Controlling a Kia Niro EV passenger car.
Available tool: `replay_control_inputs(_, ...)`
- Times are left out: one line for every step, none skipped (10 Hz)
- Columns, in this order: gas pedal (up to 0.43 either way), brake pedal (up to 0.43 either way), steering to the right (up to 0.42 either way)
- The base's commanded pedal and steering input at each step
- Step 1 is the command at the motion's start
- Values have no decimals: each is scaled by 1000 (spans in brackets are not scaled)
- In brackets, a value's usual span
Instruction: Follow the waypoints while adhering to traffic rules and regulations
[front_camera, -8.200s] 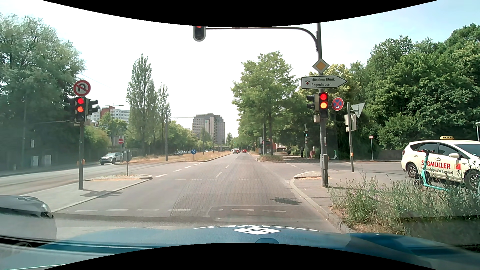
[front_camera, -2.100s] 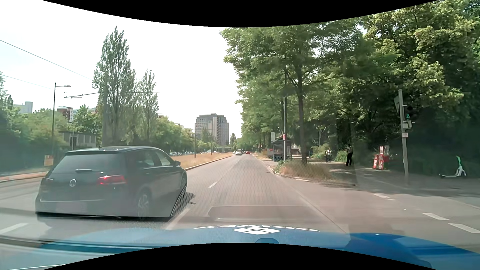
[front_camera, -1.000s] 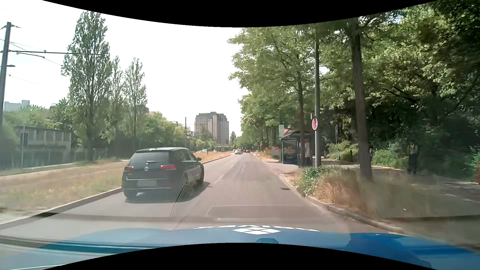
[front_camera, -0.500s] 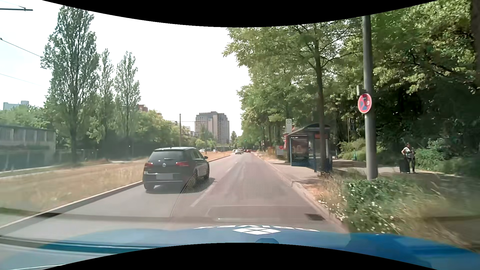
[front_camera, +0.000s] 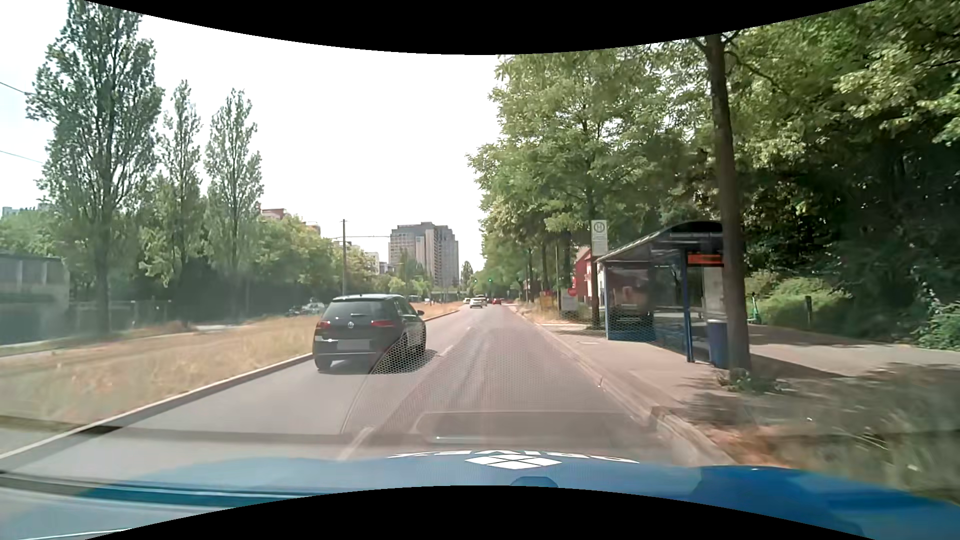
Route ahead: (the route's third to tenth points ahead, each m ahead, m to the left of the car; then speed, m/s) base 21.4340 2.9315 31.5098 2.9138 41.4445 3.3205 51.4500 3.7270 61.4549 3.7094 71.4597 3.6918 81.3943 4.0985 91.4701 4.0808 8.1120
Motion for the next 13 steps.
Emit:
replay_control_inputs(240, 0, -4)
replay_control_inputs(240, 0, -2)
replay_control_inputs(240, 0, 0)
replay_control_inputs(240, 0, 0)
replay_control_inputs(240, 0, -1)
replay_control_inputs(228, 0, -2)
replay_control_inputs(209, 0, -2)
replay_control_inputs(209, 0, -4)
replay_control_inputs(209, 0, -4)
replay_control_inputs(209, 0, -4)
replay_control_inputs(209, 0, -3)
replay_control_inputs(209, 0, -3)
replay_control_inputs(209, 0, -3)
